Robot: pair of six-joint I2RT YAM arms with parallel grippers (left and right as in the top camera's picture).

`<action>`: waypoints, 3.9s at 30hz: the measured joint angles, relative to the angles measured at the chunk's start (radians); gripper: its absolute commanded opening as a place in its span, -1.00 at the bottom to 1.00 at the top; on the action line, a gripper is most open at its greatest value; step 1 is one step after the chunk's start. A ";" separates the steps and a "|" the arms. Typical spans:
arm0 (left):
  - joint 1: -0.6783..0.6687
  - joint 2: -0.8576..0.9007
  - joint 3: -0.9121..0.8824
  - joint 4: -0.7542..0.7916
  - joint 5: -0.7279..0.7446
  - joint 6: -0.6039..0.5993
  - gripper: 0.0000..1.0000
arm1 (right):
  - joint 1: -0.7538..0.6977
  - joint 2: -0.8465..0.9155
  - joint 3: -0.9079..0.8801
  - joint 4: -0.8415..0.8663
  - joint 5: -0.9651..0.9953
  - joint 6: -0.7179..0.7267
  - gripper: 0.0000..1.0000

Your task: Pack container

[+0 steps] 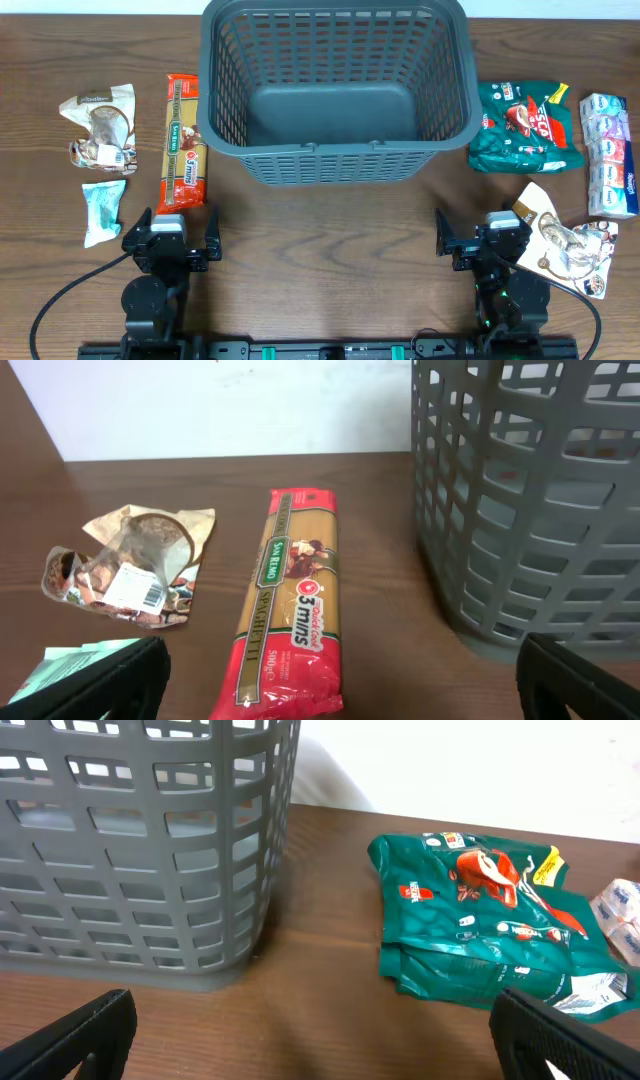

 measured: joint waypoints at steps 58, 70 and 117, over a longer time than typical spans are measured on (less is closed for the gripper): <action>0.000 0.000 0.000 0.000 0.000 0.000 0.97 | 0.000 0.000 0.000 0.000 0.000 0.000 0.99; 0.000 0.000 0.000 0.000 0.000 0.000 0.97 | 0.000 0.000 0.000 0.000 0.000 0.000 0.98; 0.000 0.000 0.001 -0.003 0.000 0.000 0.97 | -0.087 0.863 1.183 -0.871 0.317 0.006 0.99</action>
